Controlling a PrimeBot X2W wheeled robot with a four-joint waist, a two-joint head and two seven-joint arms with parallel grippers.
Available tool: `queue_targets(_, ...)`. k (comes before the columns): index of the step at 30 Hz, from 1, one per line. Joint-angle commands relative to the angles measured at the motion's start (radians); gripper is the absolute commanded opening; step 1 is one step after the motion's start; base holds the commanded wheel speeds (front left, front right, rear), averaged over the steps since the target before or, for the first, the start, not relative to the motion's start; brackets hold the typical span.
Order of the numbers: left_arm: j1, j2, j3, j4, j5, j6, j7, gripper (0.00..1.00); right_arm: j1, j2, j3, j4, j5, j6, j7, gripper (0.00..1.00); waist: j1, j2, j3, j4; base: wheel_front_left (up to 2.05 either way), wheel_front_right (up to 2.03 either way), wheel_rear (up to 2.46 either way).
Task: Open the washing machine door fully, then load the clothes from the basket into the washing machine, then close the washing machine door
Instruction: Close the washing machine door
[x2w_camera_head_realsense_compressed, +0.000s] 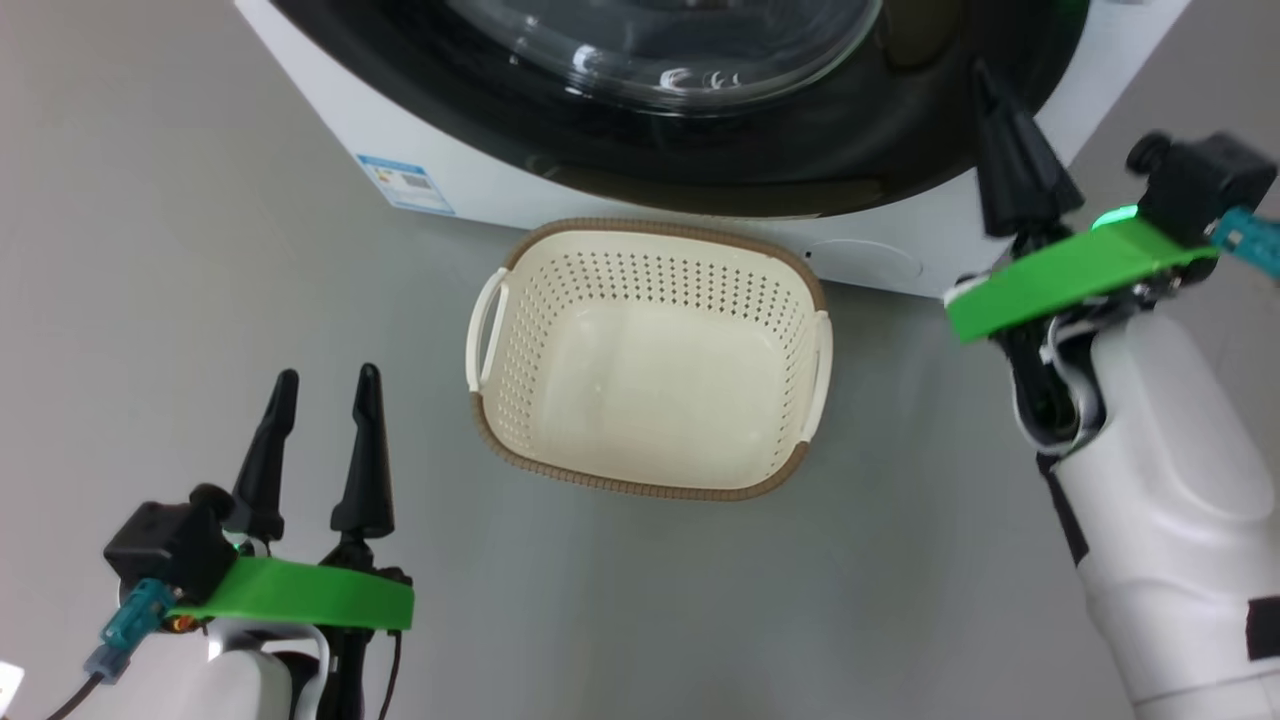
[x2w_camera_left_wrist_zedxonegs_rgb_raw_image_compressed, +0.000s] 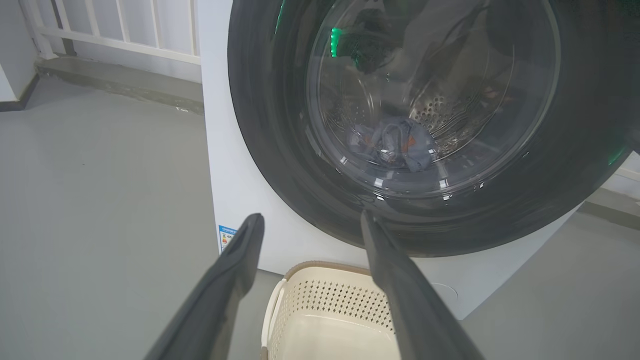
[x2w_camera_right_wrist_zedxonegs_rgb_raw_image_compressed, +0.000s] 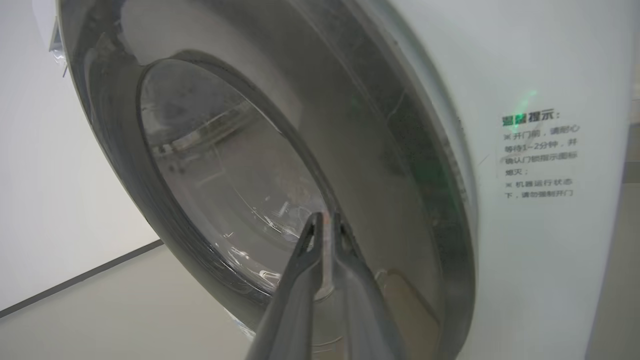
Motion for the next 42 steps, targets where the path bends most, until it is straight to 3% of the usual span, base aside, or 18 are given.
queue_targets(1,0.006,0.021,0.039,-0.012,0.014,-0.003,-0.006,1.0,0.028,0.016,0.025,-0.029,-0.001,0.001,-0.005,1.0,0.0,0.0,-0.02,-0.019,0.0,0.0,0.0)
queue_targets(17,0.07,0.082,0.074,0.07,0.016,-0.003,-0.006,1.0,0.274,-0.001,0.091,-0.025,0.0,0.001,-0.005,1.0,0.0,0.0,-0.149,-0.135,0.0,0.0,0.0)
queue_targets(42,0.13,0.121,0.102,0.123,0.023,-0.003,-0.006,1.0,0.438,-0.046,0.067,-0.049,0.001,0.001,-0.005,1.0,0.0,0.0,-0.228,-0.275,0.0,0.0,0.0)
